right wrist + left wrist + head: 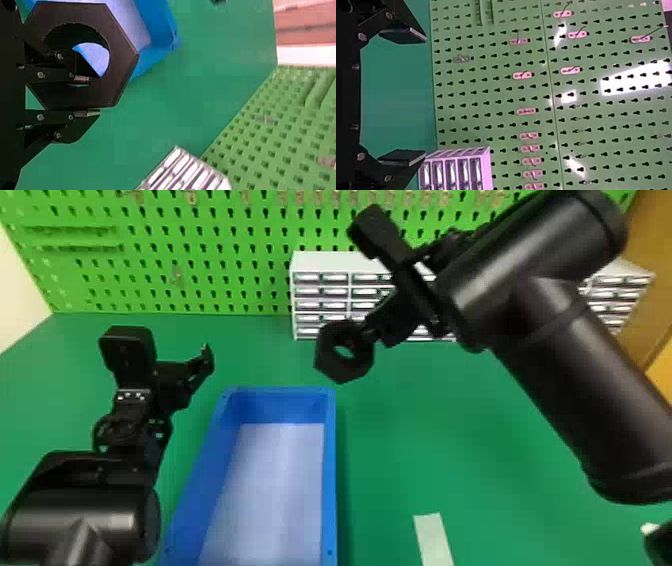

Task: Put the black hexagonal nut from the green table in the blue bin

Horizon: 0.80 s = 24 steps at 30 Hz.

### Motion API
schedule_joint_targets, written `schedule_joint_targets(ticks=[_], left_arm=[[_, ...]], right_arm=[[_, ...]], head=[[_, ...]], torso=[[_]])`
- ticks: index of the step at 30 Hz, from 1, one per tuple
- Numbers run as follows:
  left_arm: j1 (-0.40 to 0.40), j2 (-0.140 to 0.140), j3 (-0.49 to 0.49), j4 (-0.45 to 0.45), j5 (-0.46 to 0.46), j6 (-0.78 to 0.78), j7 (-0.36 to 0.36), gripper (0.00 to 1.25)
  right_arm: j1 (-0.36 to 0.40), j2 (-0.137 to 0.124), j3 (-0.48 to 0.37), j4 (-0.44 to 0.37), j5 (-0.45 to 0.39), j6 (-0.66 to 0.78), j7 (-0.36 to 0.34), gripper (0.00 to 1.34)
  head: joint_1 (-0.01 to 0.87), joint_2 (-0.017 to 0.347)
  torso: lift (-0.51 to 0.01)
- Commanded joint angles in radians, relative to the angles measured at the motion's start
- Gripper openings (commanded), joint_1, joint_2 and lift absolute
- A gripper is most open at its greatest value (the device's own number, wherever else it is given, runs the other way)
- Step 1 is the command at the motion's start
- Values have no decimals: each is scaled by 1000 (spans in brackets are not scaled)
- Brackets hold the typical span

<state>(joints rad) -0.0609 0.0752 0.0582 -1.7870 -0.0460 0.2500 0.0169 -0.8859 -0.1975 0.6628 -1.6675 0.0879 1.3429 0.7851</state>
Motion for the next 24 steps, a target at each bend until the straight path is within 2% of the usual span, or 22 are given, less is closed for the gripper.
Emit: schedule_joint_targets(ticks=[1, 13, 24], left_arm=[[-4, 0, 0, -2, 0, 0, 0, 1000], [-5, 0, 8, -8, -2, 2, 0, 1000], [-5, 0, 9, -9, -2, 3, 0, 1000]], right_arm=[[1, 18, 52, 0, -62, -11, -18, 316], [-2, 43, 184, 18, -278, -47, -152, 316], [7, 50, 268, 52, -405, -103, -222, 316]], head=[[686, 51], [686, 51], [686, 51]], torso=[[-96], [-96], [-96]])
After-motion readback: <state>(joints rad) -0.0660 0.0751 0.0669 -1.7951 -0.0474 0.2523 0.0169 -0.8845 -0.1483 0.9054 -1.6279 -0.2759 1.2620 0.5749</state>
